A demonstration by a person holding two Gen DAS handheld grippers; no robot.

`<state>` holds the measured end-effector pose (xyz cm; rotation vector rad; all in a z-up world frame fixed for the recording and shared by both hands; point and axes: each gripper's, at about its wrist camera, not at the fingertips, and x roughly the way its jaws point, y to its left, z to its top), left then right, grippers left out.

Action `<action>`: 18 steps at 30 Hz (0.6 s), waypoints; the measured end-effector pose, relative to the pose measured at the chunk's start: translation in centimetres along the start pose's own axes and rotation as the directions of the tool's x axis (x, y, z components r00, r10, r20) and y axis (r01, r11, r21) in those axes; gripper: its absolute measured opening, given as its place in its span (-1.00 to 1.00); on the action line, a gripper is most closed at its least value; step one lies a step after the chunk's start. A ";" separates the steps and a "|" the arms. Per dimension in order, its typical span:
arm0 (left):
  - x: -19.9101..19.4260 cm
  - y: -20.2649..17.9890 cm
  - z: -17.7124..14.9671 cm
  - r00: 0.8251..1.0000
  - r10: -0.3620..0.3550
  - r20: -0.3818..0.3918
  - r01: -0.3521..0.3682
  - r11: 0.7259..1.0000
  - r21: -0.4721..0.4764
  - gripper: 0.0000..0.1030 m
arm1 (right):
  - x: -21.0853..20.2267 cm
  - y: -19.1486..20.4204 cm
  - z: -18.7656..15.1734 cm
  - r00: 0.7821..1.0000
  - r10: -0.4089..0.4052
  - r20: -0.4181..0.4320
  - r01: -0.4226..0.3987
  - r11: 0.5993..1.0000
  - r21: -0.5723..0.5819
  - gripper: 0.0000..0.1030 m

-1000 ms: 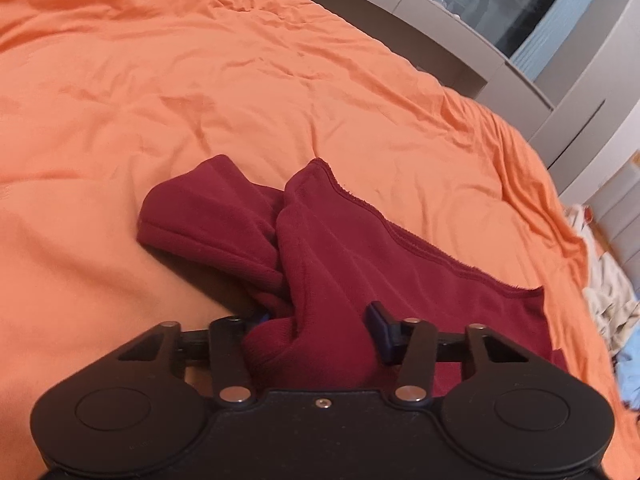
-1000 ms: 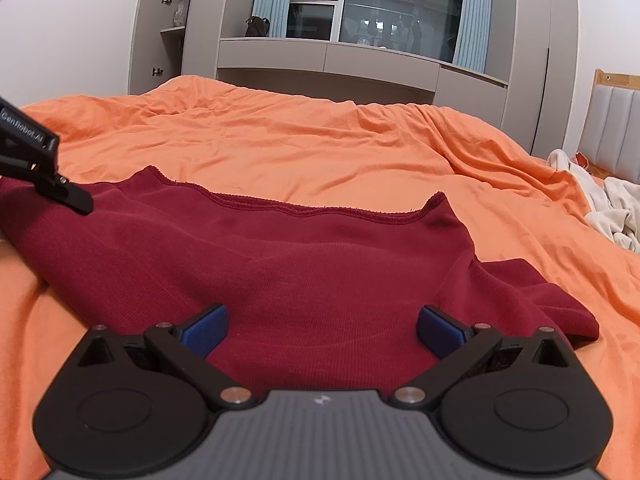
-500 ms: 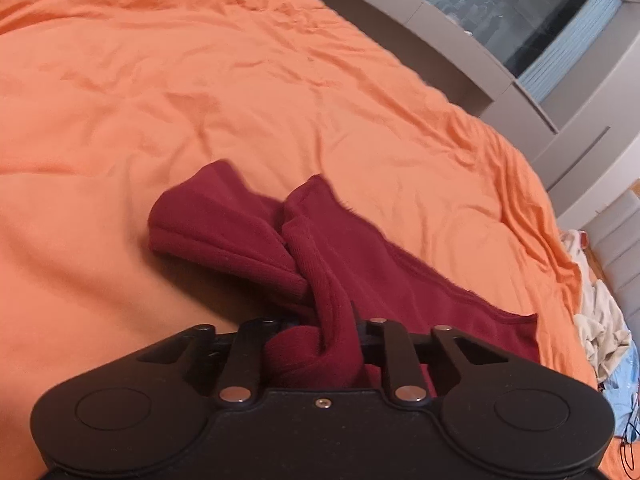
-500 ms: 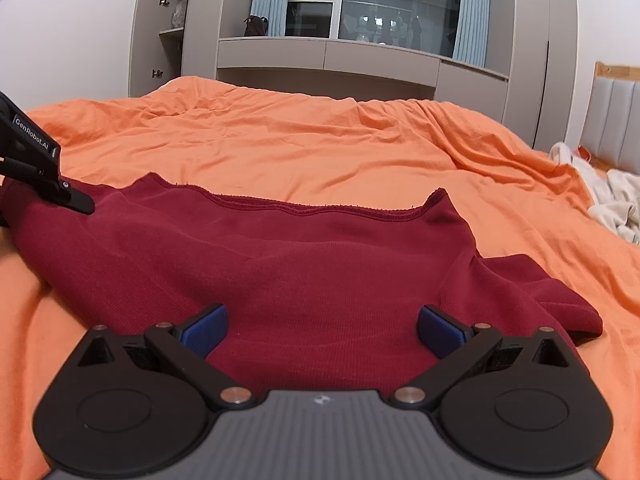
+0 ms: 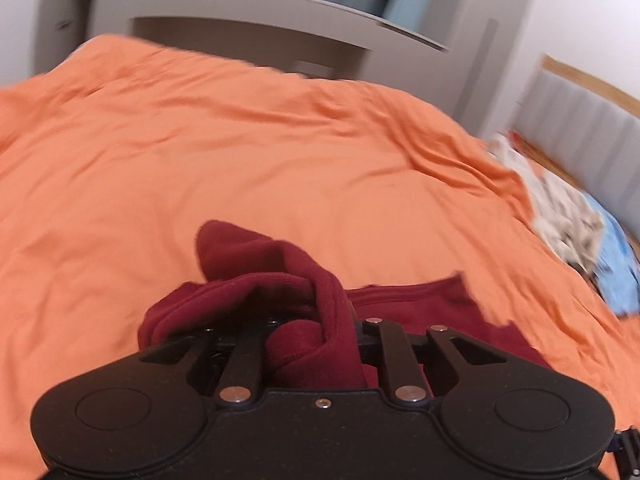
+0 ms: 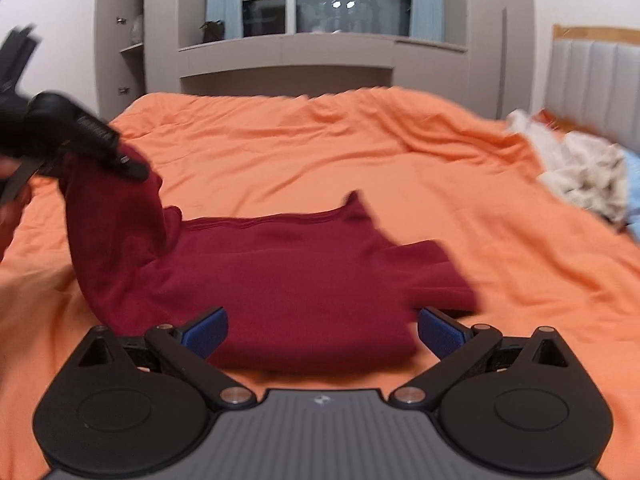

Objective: Fold small clothes

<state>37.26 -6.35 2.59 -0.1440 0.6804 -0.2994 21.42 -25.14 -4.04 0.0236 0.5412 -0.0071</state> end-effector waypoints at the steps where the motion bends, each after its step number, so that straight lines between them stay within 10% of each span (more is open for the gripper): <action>1: 0.3 -1.5 0.3 1.000 -0.016 -0.002 0.016 0.999 0.034 -0.66 | -0.7 -0.6 -0.1 1.000 -0.017 0.002 0.017 1.000 0.005 1.00; 7: 2.5 -10.7 -1.4 0.989 -0.117 -0.096 0.137 0.959 0.248 -0.66 | -3.8 -3.8 -1.5 0.992 -0.124 -0.023 0.126 0.989 0.079 1.00; 18: 4.3 -12.1 -6.3 0.961 -0.190 -0.199 0.228 0.955 0.188 -0.36 | -4.7 -7.2 -3.2 0.979 -0.193 -0.062 0.200 0.971 0.131 1.00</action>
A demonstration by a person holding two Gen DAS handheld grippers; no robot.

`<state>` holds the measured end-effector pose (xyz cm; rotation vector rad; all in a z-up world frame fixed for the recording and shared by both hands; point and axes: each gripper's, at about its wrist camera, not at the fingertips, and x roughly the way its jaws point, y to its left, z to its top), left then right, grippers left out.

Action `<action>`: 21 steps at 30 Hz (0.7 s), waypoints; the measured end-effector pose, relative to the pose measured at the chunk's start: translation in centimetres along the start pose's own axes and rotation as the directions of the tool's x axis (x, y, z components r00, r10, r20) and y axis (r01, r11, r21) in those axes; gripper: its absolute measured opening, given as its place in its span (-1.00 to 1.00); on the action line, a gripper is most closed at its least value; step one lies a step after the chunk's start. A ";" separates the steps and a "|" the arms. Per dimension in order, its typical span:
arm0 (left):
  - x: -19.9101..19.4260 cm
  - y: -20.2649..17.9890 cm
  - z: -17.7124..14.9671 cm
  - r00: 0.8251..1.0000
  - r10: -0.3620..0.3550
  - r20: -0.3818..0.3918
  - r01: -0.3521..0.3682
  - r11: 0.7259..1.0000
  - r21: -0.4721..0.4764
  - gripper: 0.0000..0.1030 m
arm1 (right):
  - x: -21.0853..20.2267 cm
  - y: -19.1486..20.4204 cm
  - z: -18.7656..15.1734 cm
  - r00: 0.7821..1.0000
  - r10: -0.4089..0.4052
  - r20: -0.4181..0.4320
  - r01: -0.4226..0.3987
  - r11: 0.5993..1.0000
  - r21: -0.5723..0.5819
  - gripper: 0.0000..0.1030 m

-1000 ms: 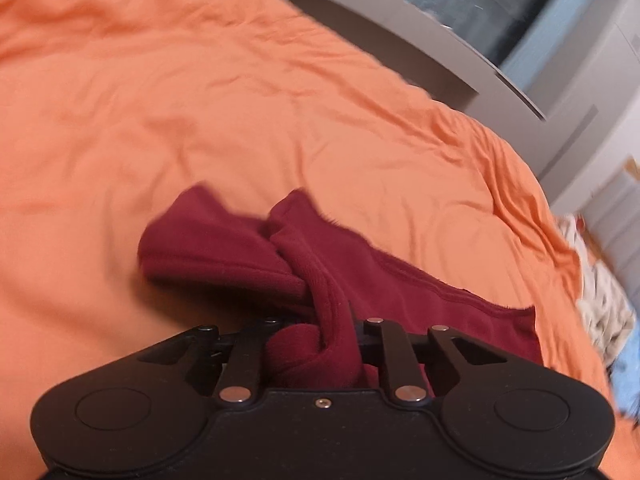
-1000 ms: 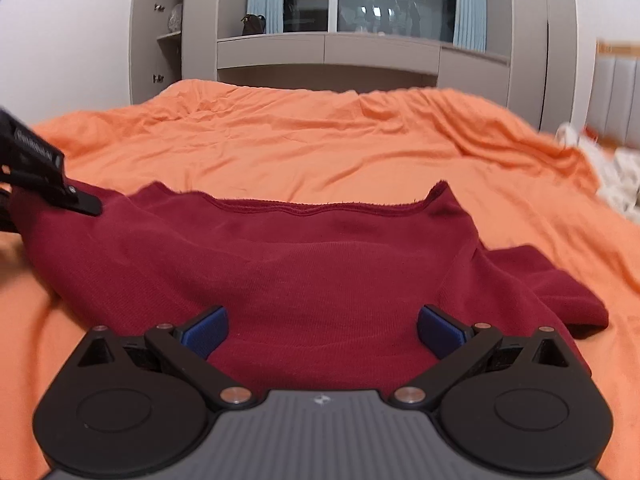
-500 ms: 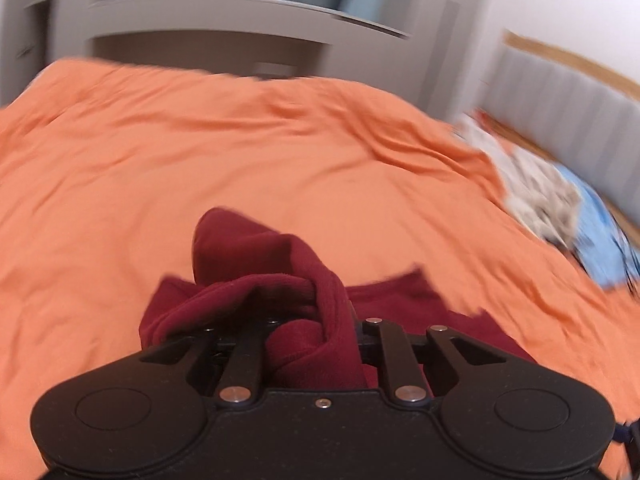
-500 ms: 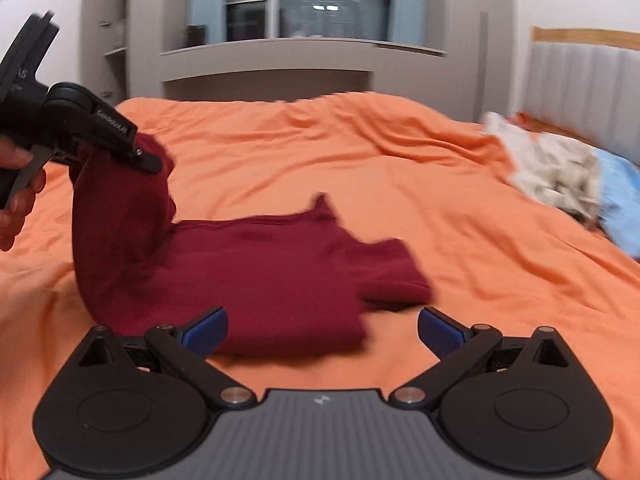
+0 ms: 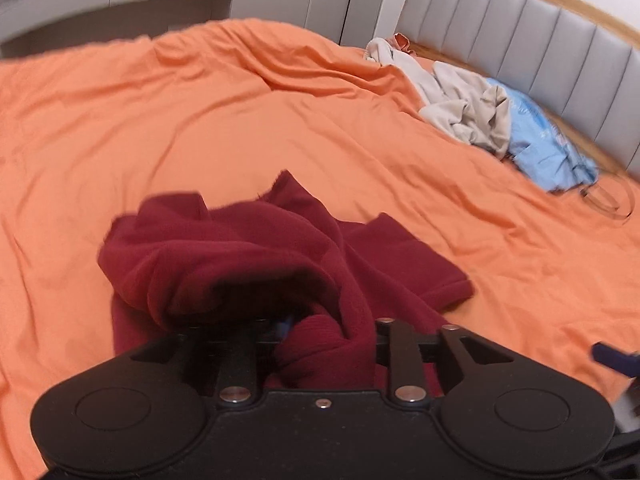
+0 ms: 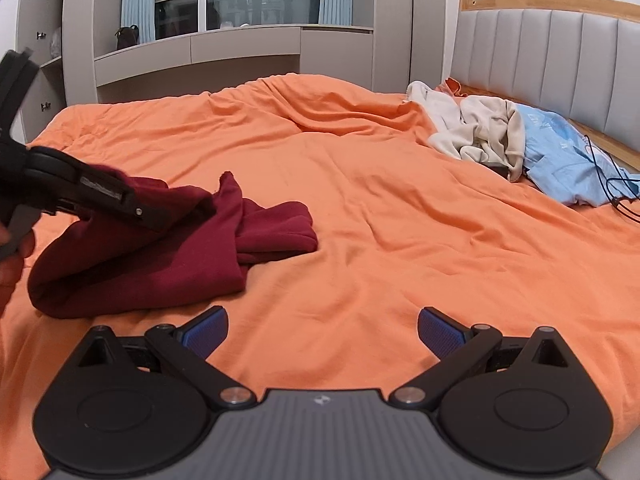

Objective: Fold small clothes

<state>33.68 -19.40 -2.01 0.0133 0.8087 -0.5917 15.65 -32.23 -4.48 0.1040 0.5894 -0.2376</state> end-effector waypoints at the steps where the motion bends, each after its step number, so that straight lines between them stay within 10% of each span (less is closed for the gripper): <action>1: -0.4 0.7 0.0 1.000 -0.020 -0.002 0.020 0.999 -0.027 -0.35 | 0.0 -0.1 0.0 1.000 -0.006 0.000 0.006 1.000 0.001 1.00; 4: -1.1 2.0 0.1 0.998 -0.058 -0.012 0.057 0.996 -0.074 -0.20 | 0.3 -0.3 -0.1 1.000 -0.018 -0.008 0.018 1.000 0.005 1.00; 8: -2.5 2.7 -0.7 0.990 -0.144 0.008 0.144 0.982 -0.124 0.53 | 0.5 -0.5 -0.5 0.999 -0.040 -0.020 0.040 0.999 0.004 1.00; 21: -10.1 5.3 -6.6 0.993 -0.092 0.069 0.107 0.958 -0.267 0.89 | 1.6 1.1 -0.7 0.999 -0.048 -0.024 0.048 0.999 -0.025 1.00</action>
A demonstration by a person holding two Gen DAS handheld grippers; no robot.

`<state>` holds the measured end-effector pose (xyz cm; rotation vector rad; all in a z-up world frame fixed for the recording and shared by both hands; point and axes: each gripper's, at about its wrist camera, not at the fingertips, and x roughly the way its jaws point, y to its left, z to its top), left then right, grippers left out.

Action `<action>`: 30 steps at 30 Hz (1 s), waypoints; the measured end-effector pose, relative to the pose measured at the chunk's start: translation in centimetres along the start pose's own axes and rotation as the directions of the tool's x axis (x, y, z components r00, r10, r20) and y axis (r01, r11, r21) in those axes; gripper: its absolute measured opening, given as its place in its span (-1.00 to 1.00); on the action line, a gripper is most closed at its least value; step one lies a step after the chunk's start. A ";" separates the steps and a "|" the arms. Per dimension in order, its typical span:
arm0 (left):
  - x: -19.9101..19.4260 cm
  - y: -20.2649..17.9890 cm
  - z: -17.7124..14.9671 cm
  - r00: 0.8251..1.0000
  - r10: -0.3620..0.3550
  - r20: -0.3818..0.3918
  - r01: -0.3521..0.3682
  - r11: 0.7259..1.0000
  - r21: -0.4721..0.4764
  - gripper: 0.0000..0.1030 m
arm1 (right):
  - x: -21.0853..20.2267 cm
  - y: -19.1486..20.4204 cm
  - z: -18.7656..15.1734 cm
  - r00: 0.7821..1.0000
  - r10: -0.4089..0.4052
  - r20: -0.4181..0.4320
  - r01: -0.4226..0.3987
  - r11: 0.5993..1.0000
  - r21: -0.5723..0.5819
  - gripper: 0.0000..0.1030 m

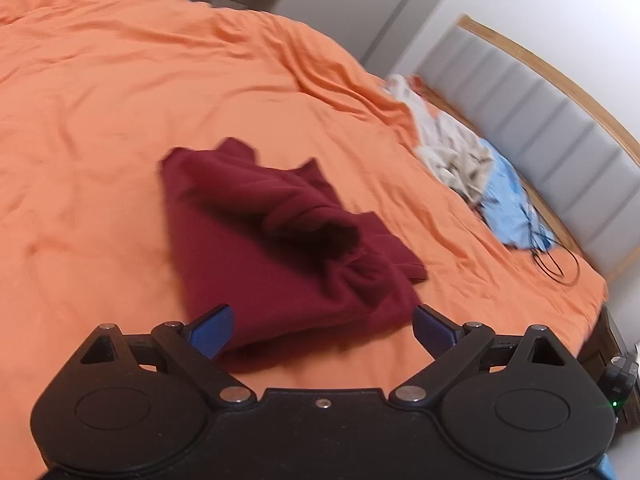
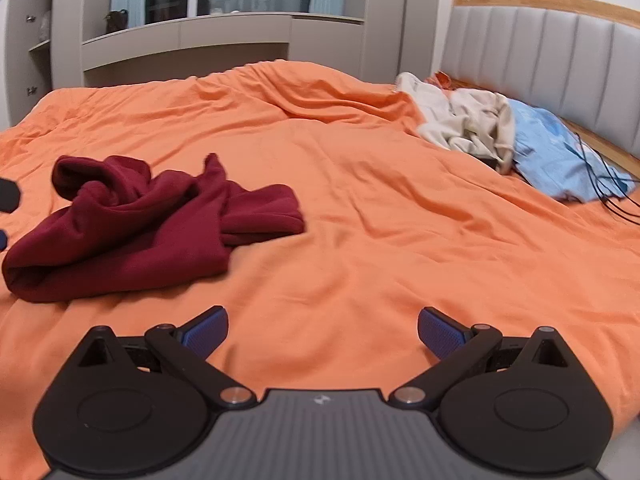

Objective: Fold small clothes

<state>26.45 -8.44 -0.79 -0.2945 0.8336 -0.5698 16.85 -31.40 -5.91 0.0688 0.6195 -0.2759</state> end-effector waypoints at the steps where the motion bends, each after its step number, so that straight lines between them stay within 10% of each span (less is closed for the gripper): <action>1: -0.6 0.4 -0.1 1.000 0.019 0.009 -0.018 1.000 -0.014 0.92 | 0.0 0.3 0.1 1.000 0.012 0.007 -0.012 1.000 -0.004 1.00; 11: -2.5 5.1 2.1 0.932 0.349 0.093 -0.335 0.932 -0.138 0.99 | -0.7 5.0 2.4 0.963 0.237 0.129 -0.221 0.967 -0.129 1.00; 23: -0.4 8.2 2.9 0.911 0.410 0.032 -0.399 0.900 -0.175 0.99 | 4.2 13.6 7.3 0.882 0.445 0.156 -0.375 0.862 -0.341 0.70; 30: 1.2 8.6 3.3 0.903 0.430 0.003 -0.423 0.889 -0.173 0.99 | 5.0 15.6 7.6 0.873 0.457 0.171 -0.364 0.844 -0.395 0.36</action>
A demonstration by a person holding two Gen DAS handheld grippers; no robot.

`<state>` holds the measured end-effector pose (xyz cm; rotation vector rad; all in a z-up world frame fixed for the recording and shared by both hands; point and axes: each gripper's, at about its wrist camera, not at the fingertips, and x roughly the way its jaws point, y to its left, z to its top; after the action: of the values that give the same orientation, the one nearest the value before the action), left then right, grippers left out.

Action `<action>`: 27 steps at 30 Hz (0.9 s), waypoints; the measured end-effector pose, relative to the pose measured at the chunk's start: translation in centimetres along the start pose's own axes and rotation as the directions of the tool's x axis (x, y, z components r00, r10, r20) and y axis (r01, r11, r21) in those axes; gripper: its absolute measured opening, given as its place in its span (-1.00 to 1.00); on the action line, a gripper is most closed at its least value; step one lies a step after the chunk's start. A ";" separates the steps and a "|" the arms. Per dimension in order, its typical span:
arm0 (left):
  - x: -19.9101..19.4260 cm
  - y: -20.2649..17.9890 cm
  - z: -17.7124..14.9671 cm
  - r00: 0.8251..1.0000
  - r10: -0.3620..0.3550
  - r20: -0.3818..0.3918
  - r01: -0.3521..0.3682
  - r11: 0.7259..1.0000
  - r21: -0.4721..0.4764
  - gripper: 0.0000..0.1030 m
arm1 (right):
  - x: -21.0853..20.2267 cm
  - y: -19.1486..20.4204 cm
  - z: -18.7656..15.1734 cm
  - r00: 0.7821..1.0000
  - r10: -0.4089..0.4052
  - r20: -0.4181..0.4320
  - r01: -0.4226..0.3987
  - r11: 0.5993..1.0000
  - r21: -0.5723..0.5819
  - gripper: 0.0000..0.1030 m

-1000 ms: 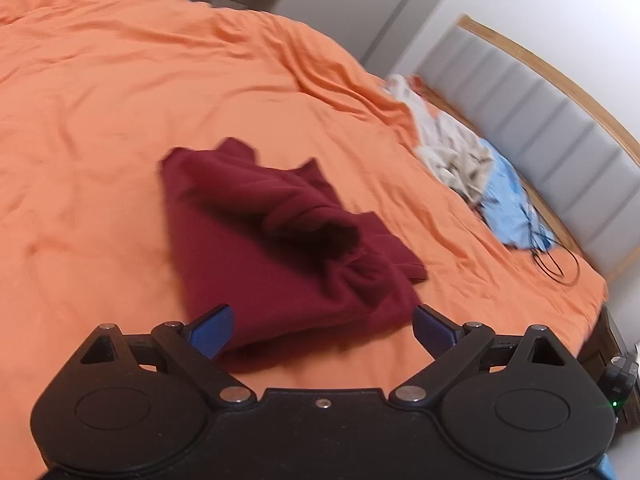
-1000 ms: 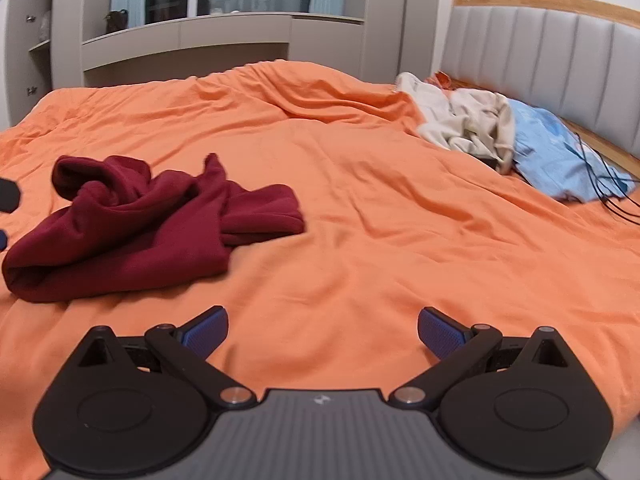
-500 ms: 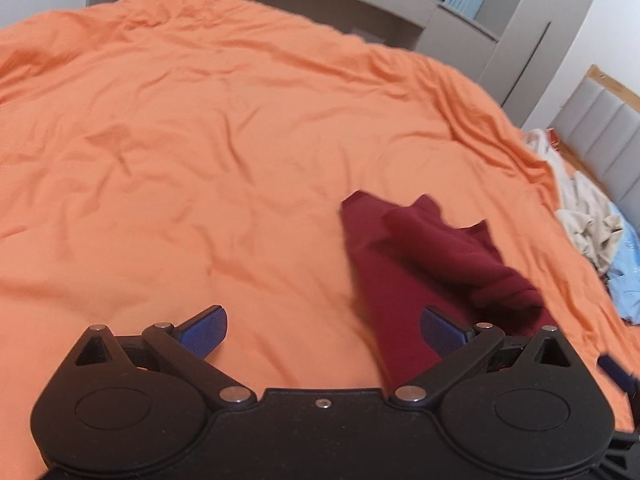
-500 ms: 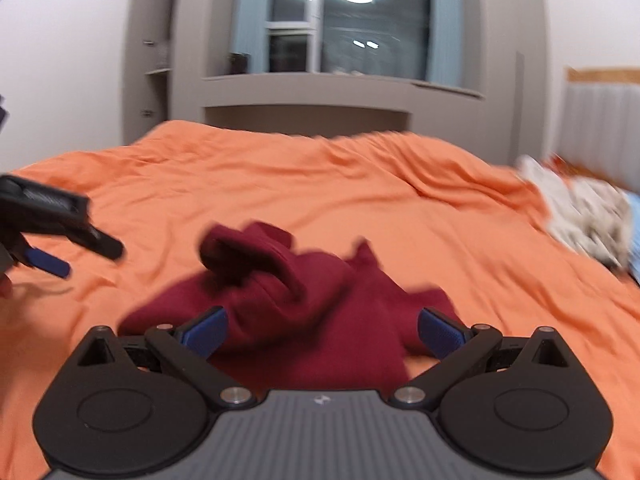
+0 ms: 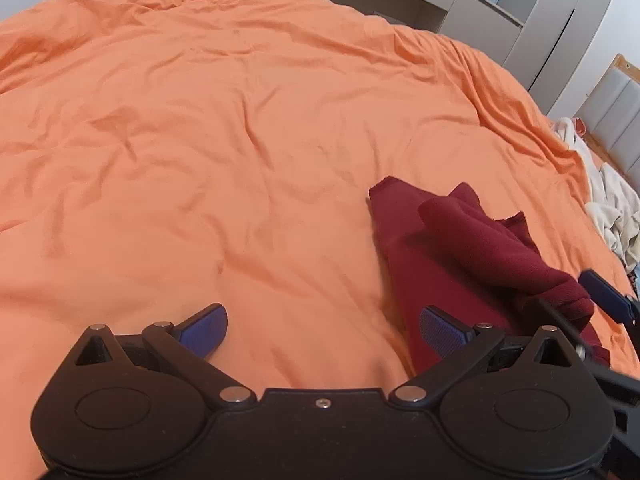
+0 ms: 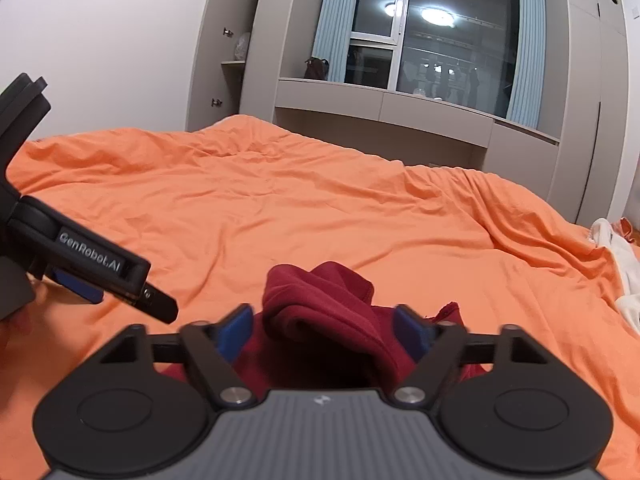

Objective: Fold small clothes

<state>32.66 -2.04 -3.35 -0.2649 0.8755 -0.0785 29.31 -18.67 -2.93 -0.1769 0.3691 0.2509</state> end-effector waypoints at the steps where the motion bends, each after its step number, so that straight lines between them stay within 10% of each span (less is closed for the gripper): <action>1: 0.2 -0.1 0.0 1.000 0.004 -0.002 -0.004 1.000 0.004 0.99 | 0.2 -0.1 0.0 1.000 -0.002 -0.003 0.002 1.000 0.006 0.17; 5: 0.5 -0.6 -0.2 1.000 0.007 -0.007 -0.006 1.000 0.022 0.99 | 0.0 -1.6 -0.2 1.000 -0.021 0.009 0.020 0.995 0.094 -0.61; 13: 1.7 -2.0 0.0 0.998 -0.041 -0.036 0.043 0.998 0.041 0.99 | -2.3 -11.0 -3.8 0.997 -0.068 -0.047 0.083 0.852 0.517 -0.70; 18: 2.5 -2.4 -0.1 0.998 -0.043 -0.042 0.045 0.998 0.046 0.99 | -2.8 -14.3 -6.8 0.995 -0.014 -0.101 0.074 0.779 0.622 -0.22; 23: 2.6 -2.3 -0.1 0.999 -0.041 -0.036 0.043 0.998 0.052 0.99 | -3.7 -15.3 -7.4 0.997 0.012 -0.080 0.043 0.760 0.649 0.53; 27: 2.7 -2.4 -0.2 0.999 -0.039 -0.035 0.040 0.998 0.051 0.99 | -2.8 -15.7 -6.5 0.997 0.000 -0.079 0.050 0.768 0.638 0.77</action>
<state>34.33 -4.90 -4.87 -0.2331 0.9007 -0.1425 28.89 -35.61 -5.89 0.4921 0.5086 0.0786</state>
